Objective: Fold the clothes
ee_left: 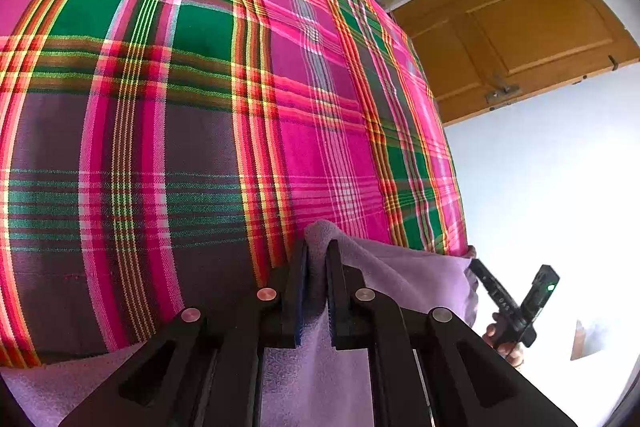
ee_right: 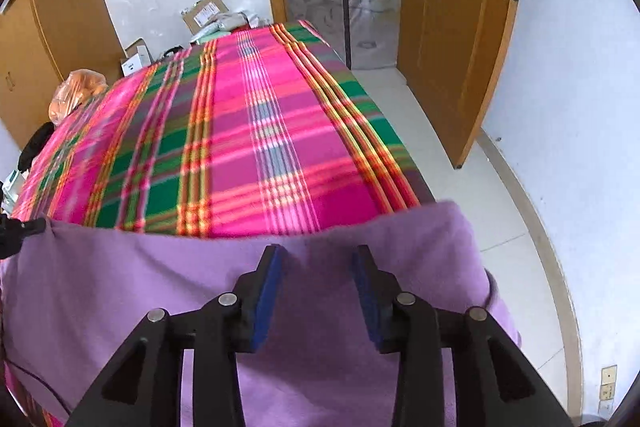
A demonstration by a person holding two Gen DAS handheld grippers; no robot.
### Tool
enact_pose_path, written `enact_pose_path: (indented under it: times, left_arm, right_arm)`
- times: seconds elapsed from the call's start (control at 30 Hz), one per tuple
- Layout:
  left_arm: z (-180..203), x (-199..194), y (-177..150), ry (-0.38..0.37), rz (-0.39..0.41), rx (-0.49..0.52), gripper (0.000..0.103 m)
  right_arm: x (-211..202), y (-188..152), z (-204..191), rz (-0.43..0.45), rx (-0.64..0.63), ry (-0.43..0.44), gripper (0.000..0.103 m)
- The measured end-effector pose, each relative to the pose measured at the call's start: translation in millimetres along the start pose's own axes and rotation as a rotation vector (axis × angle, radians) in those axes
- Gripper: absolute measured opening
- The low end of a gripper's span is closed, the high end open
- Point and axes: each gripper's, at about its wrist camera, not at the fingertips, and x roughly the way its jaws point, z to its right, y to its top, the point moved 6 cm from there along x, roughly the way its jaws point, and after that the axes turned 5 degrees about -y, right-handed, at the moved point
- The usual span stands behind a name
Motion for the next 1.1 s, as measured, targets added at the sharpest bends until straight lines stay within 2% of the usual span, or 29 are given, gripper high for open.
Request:
enact_pose_path:
  times: [0.47, 0.7, 0.97, 1.1]
  left_arm:
    - [1, 0, -1, 0.011, 0.005, -0.006, 0.009]
    - [2, 0, -1, 0.008, 0.010, -0.013, 0.009]
    - [4, -1, -4, 0.022, 0.008, -0.014, 0.009]
    - [8, -7, -7, 0.057, 0.004, -0.006, 0.019]
  right_arm:
    - [0, 12, -16, 0.086, -0.100, -0.031, 0.042]
    - [11, 13, -21, 0.086, -0.120, -0.017, 0.044]
    - [21, 22, -24, 0.071, -0.109, -0.105, 0.044]
    - [-1, 20, -24, 0.120, -0.068, -0.130, 0.044]
